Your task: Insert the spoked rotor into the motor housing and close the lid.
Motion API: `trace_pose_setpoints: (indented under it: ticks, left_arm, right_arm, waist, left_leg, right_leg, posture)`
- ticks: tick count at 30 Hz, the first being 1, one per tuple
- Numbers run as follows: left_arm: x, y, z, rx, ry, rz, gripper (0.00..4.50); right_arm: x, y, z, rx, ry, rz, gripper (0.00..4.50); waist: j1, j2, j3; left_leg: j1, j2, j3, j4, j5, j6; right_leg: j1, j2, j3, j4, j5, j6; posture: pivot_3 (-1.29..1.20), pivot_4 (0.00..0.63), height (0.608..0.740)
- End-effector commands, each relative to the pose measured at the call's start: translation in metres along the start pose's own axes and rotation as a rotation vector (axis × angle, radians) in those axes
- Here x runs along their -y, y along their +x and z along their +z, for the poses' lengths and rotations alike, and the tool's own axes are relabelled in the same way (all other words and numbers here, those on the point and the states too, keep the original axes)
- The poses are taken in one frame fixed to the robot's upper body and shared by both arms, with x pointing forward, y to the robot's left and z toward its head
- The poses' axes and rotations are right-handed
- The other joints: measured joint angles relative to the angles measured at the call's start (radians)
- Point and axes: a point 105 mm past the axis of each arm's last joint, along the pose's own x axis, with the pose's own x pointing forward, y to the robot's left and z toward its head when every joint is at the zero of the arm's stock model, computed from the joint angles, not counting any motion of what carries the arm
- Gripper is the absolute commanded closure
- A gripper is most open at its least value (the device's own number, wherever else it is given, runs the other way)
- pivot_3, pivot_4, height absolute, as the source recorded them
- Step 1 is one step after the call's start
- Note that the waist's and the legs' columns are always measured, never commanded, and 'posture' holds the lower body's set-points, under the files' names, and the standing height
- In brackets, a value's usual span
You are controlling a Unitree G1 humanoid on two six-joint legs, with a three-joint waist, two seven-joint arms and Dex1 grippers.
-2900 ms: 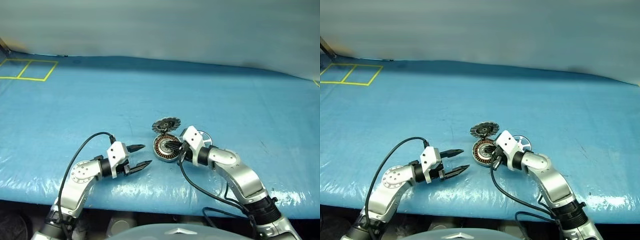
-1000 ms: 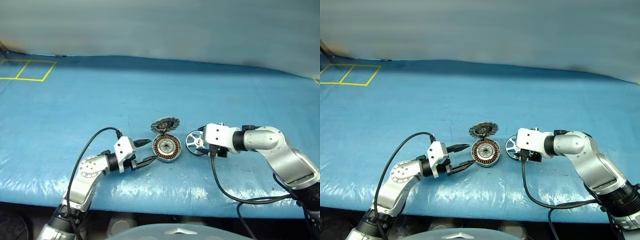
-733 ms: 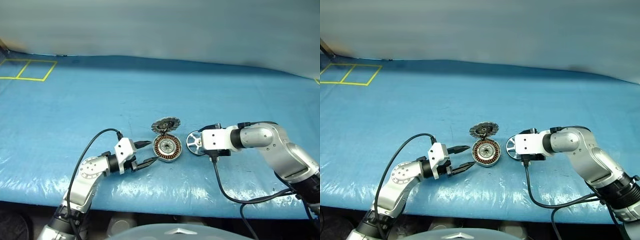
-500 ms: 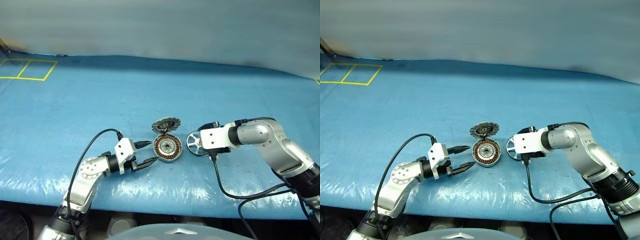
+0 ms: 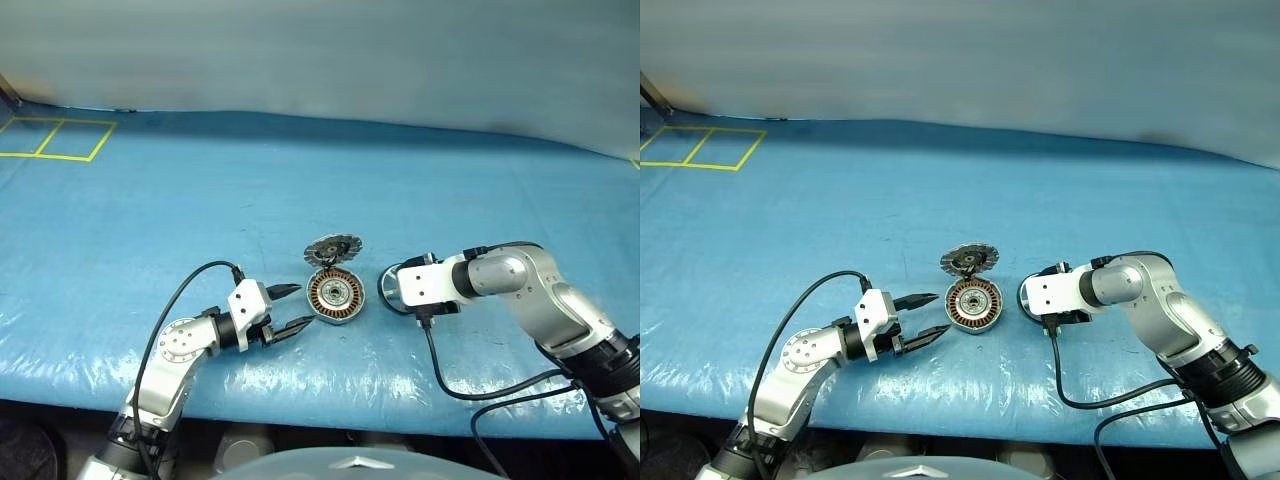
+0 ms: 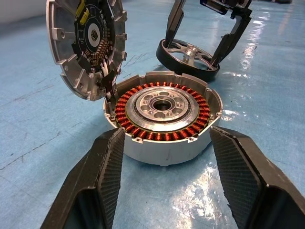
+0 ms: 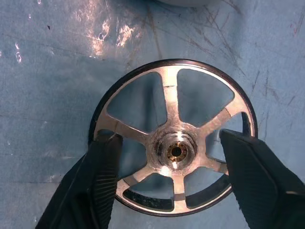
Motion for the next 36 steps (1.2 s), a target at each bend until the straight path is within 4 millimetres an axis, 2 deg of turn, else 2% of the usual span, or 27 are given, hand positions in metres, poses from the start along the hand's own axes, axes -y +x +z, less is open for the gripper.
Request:
trace_pose_setpoints:
  ticks: [1,4,12,16,20,23,29,36]
  left_arm:
    - [0.002,0.002,0.003,0.023,0.02,-0.011,1.48]
    - [0.003,0.003,0.003,0.024,0.024,-0.015,1.48]
    - [0.004,0.005,0.004,0.018,0.033,-0.014,1.48]
    - [0.004,0.005,0.005,0.017,0.036,-0.012,1.48]
    - [0.003,0.004,0.006,0.023,0.038,0.0,1.48]
    - [-0.001,0.002,0.011,0.046,0.024,0.025,1.48]
    - [-0.004,-0.007,0.025,0.075,-0.027,0.007,1.48]
    - [0.001,-0.005,0.032,0.079,-0.028,-0.06,1.48]
  right_arm:
    - [-0.002,0.0,-0.001,0.002,0.006,0.005,2.1]
    - [-0.004,0.001,-0.002,-0.002,0.008,0.011,2.72]
    - [-0.011,0.0,0.001,0.022,0.038,0.041,2.72]
    - [-0.005,0.0,0.005,0.052,0.068,-0.025,2.72]
    - [0.009,-0.005,0.013,0.13,0.16,-0.144,2.72]
    - [0.017,-0.02,0.025,0.273,0.332,-0.244,2.72]
    - [-0.003,-0.037,0.054,0.552,0.607,-0.255,2.72]
    - [-0.018,-0.033,0.078,0.706,0.749,-0.263,2.72]
  waist:
    - [-0.001,0.0,0.0]
    - [-0.002,0.0,0.0]
    - [0.001,0.0,-0.001]
    - [0.001,-0.001,-0.001]
    - [-0.003,-0.001,-0.001]
    - [-0.001,0.0,0.0]
    - [0.006,0.0,0.0]
    - [0.0,0.0,0.0]
  left_leg:
    - [0.0,0.0,0.0,0.0,0.0,0.0]
    - [0.001,0.0,0.0,0.001,0.0,0.0]
    - [0.001,0.0,-0.001,0.002,0.0,0.0]
    - [0.001,0.0,-0.001,0.002,0.0,0.0]
    - [0.001,0.0,-0.001,0.003,0.0,0.0]
    - [0.001,0.001,-0.001,0.003,0.0,0.0]
    - [0.0,0.0,-0.003,0.002,0.0,0.0]
    - [0.001,0.001,-0.001,0.004,0.0,0.0]
  right_leg:
    - [0.0,0.0,0.0,0.0,0.0,0.0]
    - [0.001,0.0,0.0,0.0,0.0,0.0]
    - [0.002,0.0,0.0,0.001,0.0,0.0]
    - [0.002,0.0,0.0,0.001,0.0,0.0]
    - [0.002,0.001,0.0,0.001,0.001,0.0]
    - [0.002,0.001,0.0,0.001,0.001,0.0]
    - [0.002,0.0,-0.001,0.001,0.001,0.001]
    - [0.002,0.001,0.0,0.001,0.0,0.0]
  posture:
    - [0.0,0.15,0.74]
    - [0.0,0.15,0.74]
    - [0.0,0.15,0.74]
    - [0.0,0.15,0.74]
    - [0.0,0.15,0.74]
    - [0.0,0.15,0.74]
    - [0.0,0.15,0.74]
    - [0.0,0.15,0.74]
